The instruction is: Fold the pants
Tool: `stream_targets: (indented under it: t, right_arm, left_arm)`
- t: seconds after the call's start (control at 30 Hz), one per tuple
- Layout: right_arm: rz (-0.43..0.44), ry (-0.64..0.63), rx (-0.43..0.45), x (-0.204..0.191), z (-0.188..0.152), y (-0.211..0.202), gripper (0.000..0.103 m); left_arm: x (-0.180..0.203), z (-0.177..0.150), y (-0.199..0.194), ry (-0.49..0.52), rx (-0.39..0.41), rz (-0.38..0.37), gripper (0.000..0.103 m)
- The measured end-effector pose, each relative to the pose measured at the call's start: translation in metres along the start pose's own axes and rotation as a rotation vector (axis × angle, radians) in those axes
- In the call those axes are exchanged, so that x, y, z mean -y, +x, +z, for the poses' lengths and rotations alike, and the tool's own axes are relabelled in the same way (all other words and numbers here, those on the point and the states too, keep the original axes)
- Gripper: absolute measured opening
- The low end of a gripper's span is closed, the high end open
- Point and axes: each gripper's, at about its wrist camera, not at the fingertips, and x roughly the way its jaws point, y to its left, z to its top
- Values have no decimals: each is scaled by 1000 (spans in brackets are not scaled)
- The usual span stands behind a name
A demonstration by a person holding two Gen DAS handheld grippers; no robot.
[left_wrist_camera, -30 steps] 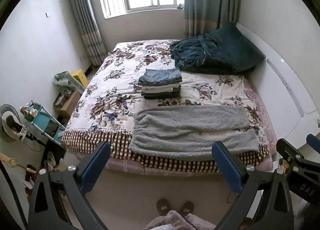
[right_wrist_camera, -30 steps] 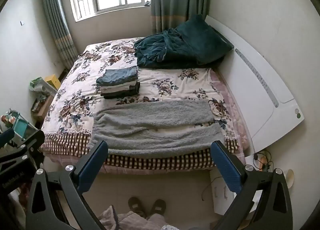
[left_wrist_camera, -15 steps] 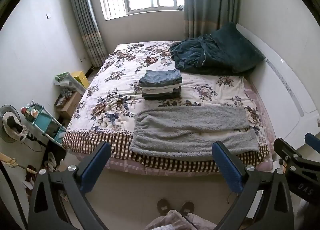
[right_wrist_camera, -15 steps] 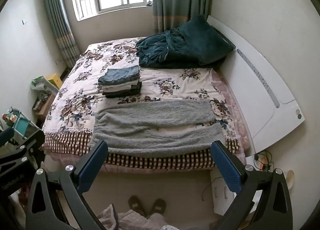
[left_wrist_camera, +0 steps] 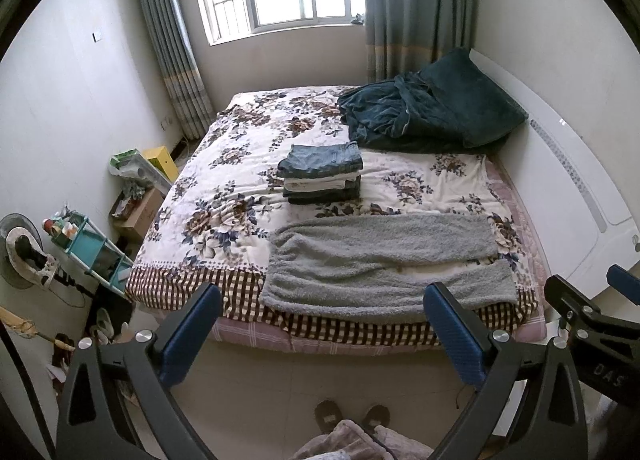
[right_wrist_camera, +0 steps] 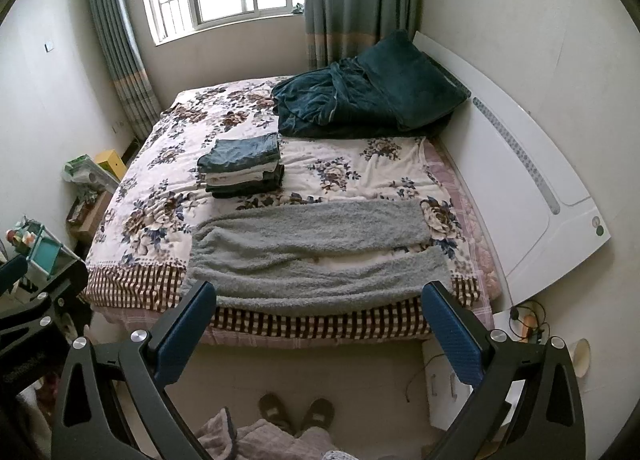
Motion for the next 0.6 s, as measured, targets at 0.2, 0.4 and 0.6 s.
stream_targets:
  t: [0.2, 0.4, 0.6]
  right_arm:
    - [1, -2, 8, 3, -1, 0, 103]
    - [3, -2, 13, 3, 2, 0, 103]
    - [6, -4, 8, 5, 6, 0, 103]
  left_arm:
    - [1, -1, -1, 1, 5, 1, 103]
    - [4, 1, -4, -1, 9, 4, 103]
    - [4, 4, -4, 2, 8, 4, 103]
